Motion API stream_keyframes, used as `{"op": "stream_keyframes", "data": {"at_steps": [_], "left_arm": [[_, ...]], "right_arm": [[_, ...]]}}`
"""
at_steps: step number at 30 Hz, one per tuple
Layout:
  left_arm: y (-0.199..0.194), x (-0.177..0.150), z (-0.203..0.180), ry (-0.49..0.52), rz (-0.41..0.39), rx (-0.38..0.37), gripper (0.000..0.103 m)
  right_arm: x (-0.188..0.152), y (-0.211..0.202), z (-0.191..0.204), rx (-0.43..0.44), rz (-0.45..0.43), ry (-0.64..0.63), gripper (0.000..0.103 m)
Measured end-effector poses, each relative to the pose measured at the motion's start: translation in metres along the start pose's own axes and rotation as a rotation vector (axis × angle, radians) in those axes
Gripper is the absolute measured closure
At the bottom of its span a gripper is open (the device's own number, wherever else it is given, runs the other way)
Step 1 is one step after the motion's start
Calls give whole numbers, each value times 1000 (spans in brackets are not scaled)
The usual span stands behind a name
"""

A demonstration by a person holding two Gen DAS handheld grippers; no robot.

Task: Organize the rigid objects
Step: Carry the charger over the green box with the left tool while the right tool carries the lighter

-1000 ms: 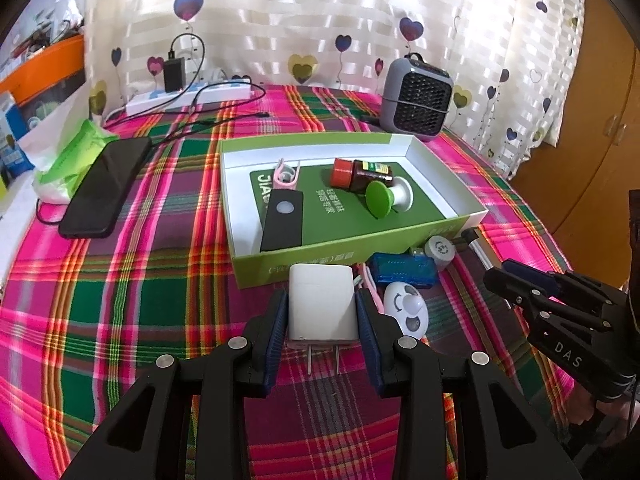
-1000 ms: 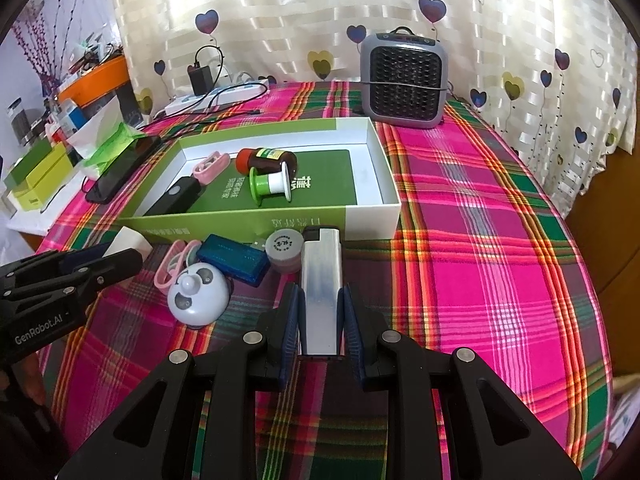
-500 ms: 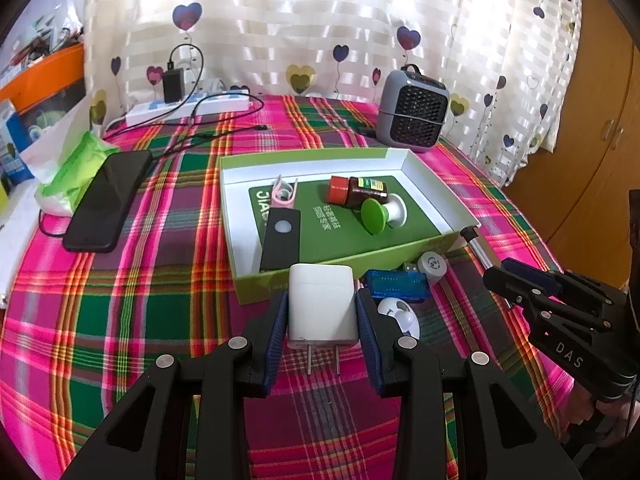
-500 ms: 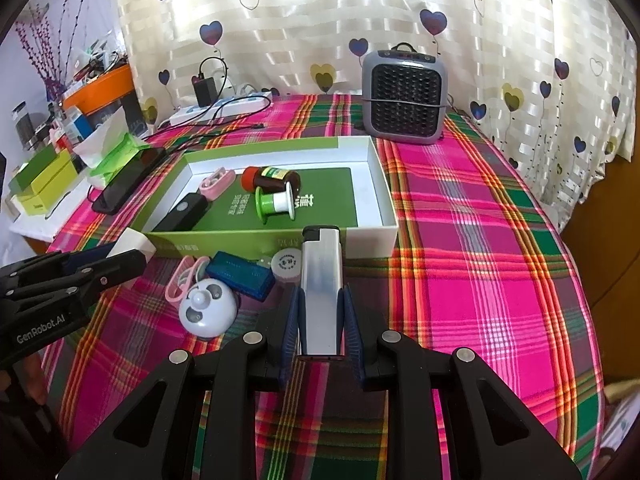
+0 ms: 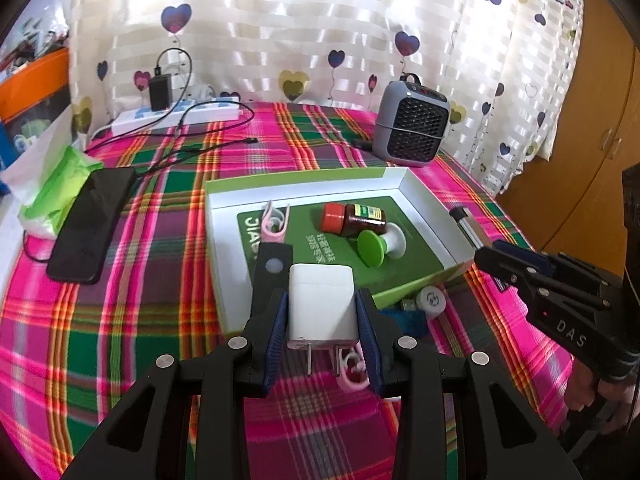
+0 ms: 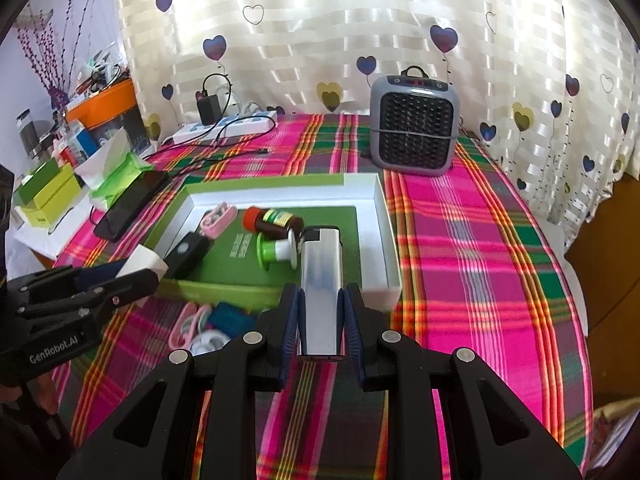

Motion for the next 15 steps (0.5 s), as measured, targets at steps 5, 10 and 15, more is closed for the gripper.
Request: {"op": "stream_keyframes", "data": {"at_steps": [5, 10, 15], "left_arm": [[14, 9, -1, 5, 18, -15, 70], [29, 17, 2, 8, 35, -18, 70], [40, 25, 5, 10, 44, -17, 70]], "right_arm": [[12, 14, -4, 8, 16, -3, 79], [20, 32, -5, 27, 42, -14, 79], [29, 49, -5, 48, 60, -16, 79]]}}
Point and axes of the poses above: each gripper's, at about its wrist camera, not at the fingertips, and y roughly the way its jaws point, z to its left, x to its top, the point moved 7 cm from there along y, roughly the way its jaws point, and after that the axes turned 6 degrees about -x, right-handed, at the moved point
